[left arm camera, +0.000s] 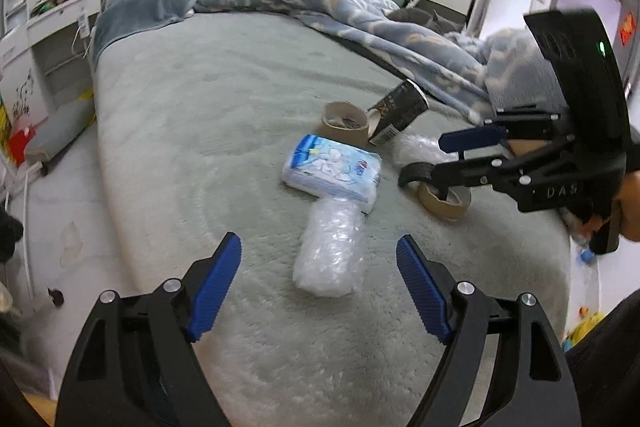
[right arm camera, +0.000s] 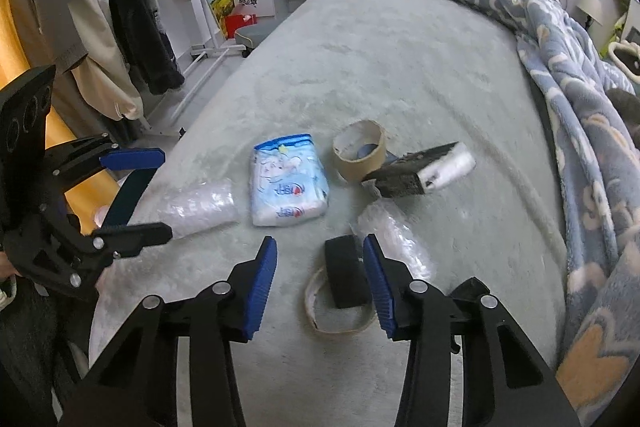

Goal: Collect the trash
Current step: 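Grasp the bubble-wrap bag with the left tool while the right tool grasps the black clip, then carry the bubble wrap and black clip to the bin and release both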

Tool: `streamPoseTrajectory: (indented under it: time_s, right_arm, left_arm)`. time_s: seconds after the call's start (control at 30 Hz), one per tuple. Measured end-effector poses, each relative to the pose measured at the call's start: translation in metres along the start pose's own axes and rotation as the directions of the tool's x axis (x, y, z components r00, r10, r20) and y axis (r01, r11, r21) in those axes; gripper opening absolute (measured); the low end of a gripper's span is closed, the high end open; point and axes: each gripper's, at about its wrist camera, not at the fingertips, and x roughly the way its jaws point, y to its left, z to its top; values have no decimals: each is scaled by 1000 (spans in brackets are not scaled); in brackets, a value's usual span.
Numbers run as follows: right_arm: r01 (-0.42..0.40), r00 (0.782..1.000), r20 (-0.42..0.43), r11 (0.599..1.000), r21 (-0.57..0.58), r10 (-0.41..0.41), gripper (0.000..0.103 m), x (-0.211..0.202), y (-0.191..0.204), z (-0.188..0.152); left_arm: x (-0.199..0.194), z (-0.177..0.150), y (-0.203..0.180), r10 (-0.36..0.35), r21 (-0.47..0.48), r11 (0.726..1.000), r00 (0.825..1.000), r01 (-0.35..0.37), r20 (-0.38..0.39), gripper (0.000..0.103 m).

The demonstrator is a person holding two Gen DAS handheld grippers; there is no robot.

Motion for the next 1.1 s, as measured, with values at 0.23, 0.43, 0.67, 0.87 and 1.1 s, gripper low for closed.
streamPoseTrajectory:
  time_s: [0.23, 0.43, 0.67, 0.87, 1.1]
  right_arm:
    - [4, 999, -36, 1000, -24, -5, 42, 12, 2, 3]
    - [38, 997, -67, 999, -27, -40, 42, 22, 0, 3]
    - [49, 995, -85, 999, -17, -50, 36, 28, -3, 1]
    - [88, 990, -105, 996, -30, -91, 27, 33, -3, 1]
    - [95, 992, -88, 996, 2, -94, 22, 29, -5, 2]
  left_arm:
    - [18, -3, 0, -18, 10, 1000, 998, 19, -55, 64]
    - [25, -4, 4, -32, 0, 999, 997, 32, -72, 44]
    - [19, -1, 4, -47, -6, 999, 998, 47, -40, 34]
    - [6, 5, 8, -54, -34, 998, 999, 53, -8, 34]
    - [-12, 10, 8, -54, -46, 997, 998, 55, 28, 34]
